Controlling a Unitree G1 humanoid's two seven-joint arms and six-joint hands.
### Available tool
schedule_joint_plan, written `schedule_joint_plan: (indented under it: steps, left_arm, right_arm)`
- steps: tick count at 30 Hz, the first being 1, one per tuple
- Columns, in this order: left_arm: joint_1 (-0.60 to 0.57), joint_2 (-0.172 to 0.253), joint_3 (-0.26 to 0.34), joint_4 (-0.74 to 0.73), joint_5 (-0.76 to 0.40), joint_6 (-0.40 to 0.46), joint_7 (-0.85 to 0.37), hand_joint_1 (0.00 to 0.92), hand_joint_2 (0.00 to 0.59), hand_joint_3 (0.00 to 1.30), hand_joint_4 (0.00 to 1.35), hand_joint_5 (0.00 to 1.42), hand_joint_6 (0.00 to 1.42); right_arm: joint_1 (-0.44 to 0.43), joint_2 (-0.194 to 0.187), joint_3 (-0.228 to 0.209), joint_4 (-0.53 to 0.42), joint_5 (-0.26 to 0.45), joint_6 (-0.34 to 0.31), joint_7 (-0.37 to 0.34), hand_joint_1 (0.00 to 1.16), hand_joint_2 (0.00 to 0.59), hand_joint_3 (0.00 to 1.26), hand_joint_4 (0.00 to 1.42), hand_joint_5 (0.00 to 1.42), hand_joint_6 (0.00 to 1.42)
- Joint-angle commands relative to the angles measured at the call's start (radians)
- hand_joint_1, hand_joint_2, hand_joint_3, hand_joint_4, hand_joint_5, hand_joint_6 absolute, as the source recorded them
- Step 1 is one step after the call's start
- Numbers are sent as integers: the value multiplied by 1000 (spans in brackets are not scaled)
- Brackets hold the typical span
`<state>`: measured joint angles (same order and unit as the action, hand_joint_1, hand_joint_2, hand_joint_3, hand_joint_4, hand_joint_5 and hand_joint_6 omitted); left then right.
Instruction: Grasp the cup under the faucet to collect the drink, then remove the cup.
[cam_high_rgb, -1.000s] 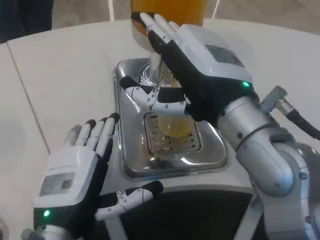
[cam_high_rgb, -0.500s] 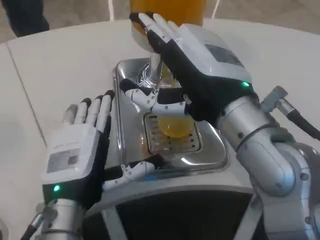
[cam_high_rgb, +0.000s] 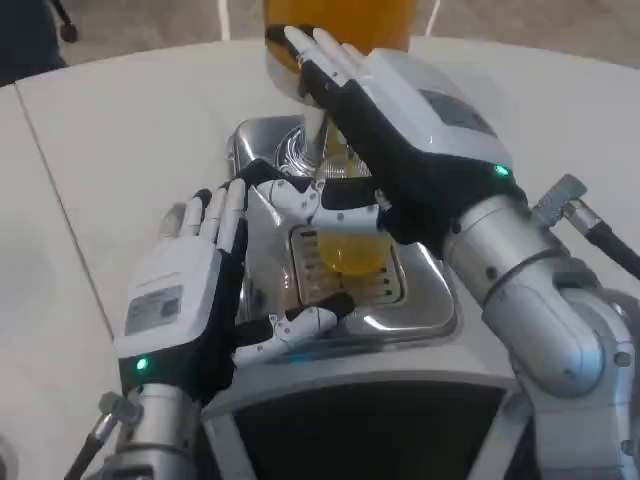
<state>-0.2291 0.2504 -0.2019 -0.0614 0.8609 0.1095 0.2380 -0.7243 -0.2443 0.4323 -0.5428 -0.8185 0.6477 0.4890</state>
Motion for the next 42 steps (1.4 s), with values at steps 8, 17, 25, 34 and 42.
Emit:
schedule_joint_plan:
  steps: [8,17,25,34,42]
  left_arm:
    - [-37,-16,-31,33,-9,-12,29,156,36,0,0,0,0]
    - [-44,-23,-38,49,-35,-20,37,155,42,0,0,0,0]
    - [-46,-18,-50,57,-32,-20,36,75,43,0,0,0,0]
    - [-51,-16,-69,67,-18,-12,33,5,20,0,0,0,0]
    - [-67,-38,-75,84,-29,13,23,2,16,0,0,0,0]
  right_arm:
    - [97,35,-23,-19,46,-48,-16,617,395,35,0,3,95]
    - [296,173,-144,-33,124,-131,-288,649,397,0,0,0,64]
    - [376,61,-155,-122,98,-201,-226,658,399,0,0,0,63]
    - [489,-141,-222,-263,37,-264,-59,663,399,3,0,0,62]
    - [486,-216,-236,-301,1,-318,56,669,395,3,0,0,62]
